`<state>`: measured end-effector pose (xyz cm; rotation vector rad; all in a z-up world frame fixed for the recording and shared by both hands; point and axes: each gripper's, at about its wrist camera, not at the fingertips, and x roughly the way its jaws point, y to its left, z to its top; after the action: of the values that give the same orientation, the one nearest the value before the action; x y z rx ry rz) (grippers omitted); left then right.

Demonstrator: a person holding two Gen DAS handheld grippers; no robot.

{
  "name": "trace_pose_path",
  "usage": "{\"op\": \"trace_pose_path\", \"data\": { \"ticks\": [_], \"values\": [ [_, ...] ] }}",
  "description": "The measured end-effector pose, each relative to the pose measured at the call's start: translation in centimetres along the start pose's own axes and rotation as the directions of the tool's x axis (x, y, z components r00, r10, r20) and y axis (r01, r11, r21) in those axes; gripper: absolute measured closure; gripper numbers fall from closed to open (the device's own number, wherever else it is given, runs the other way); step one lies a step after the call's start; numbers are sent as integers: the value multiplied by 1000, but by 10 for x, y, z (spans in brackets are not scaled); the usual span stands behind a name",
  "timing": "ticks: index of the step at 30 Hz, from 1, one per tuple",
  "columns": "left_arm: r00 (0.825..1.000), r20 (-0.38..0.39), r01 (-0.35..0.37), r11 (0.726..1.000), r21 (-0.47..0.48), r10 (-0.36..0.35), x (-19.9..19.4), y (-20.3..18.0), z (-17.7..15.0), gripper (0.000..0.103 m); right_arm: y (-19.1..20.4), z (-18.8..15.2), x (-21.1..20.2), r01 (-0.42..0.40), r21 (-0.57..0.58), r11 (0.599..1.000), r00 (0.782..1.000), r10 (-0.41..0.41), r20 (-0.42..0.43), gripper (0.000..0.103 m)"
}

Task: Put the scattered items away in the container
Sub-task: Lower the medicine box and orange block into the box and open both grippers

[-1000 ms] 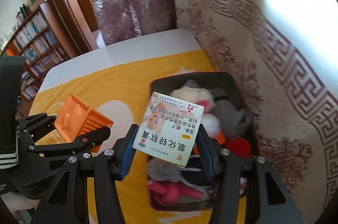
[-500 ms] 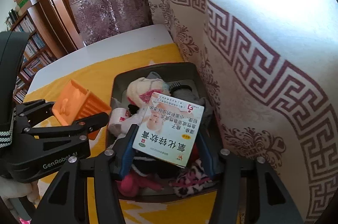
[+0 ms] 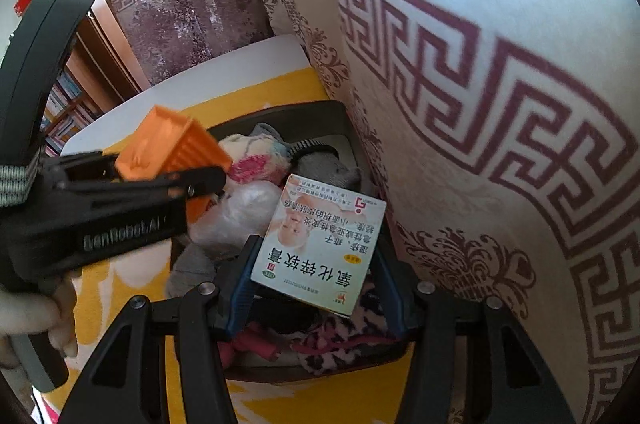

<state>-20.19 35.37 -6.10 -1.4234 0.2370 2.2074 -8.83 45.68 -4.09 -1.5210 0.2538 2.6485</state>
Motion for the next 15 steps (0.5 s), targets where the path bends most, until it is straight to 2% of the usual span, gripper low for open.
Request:
{"op": "trace_pose_path", "data": {
  "ticks": [7, 15],
  "values": [
    [1000, -13, 22, 999, 46, -22, 20, -11, 19, 47, -2, -4, 3, -27, 1, 1000, 1000, 27, -13, 46],
    [999, -24, 40, 999, 34, -39, 34, -9, 23, 47, 3, -12, 3, -53, -17, 998, 998, 52, -31, 46]
  ]
}}
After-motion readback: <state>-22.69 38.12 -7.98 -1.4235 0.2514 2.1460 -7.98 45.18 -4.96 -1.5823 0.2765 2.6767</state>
